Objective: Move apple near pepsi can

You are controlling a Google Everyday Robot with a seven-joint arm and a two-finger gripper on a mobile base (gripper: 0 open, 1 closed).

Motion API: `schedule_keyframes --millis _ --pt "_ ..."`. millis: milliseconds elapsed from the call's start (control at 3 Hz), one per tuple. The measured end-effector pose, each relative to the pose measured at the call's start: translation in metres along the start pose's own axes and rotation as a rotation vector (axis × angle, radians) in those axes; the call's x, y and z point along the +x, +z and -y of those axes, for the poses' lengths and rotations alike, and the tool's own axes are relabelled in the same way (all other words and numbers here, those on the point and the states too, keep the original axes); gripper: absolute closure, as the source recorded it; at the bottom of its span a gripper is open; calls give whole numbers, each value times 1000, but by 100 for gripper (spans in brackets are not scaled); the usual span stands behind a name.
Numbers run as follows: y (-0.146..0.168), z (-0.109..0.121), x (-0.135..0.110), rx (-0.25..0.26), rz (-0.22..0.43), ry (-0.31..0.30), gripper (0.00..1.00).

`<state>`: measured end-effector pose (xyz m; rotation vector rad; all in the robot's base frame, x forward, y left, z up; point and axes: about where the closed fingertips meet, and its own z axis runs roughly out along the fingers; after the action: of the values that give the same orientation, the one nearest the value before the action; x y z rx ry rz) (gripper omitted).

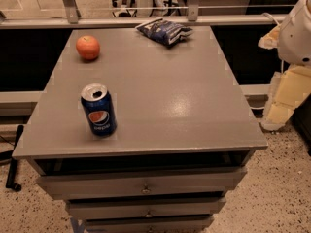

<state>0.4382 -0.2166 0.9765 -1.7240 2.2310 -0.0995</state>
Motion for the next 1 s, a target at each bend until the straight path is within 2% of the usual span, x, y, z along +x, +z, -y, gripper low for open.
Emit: schedule_keyframes --millis 333,667,1000 --pt "0 0 0 0 0 0 0" --pt "14 9 -27 -2 102 -13 0" --pt "46 47 -114 -9 369 -18 0"
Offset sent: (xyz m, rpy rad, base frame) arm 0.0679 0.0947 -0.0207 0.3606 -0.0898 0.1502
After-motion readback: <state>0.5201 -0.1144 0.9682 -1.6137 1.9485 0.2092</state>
